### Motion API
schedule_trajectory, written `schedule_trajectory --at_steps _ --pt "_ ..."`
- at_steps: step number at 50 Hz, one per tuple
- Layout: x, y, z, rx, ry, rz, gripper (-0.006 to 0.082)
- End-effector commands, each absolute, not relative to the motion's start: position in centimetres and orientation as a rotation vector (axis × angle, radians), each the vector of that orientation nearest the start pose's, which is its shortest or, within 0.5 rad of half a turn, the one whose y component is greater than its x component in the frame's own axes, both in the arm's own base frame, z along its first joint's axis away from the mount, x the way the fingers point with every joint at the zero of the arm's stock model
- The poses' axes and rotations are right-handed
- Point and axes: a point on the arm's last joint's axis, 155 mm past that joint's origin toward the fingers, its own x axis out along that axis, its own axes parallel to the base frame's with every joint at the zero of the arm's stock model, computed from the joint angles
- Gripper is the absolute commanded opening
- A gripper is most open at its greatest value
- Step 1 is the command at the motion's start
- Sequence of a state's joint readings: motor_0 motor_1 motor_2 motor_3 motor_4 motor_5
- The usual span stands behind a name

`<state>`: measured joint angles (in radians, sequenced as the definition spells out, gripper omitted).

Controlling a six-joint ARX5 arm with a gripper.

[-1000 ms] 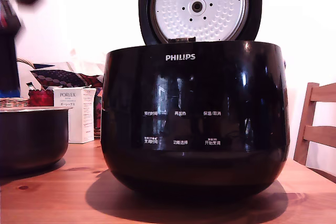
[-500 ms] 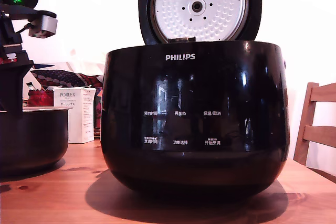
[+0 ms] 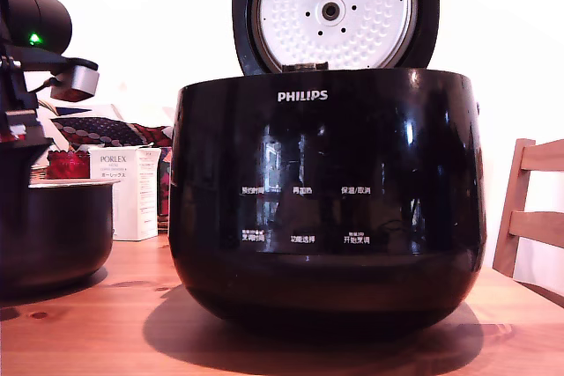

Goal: Pick up the metallic pot next to the rice cooker

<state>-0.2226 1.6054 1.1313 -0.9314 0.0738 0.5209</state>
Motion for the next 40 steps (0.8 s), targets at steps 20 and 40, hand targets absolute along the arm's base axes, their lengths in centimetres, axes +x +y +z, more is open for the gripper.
schedule_trajectory --at_steps 20,40 --pt "29.9 -9.2 11.8 0.625 1.31 -0.617 -0.0024" --pt "27.8 -10.0 18.0 0.747 1.249 -0.577 -0.0024"
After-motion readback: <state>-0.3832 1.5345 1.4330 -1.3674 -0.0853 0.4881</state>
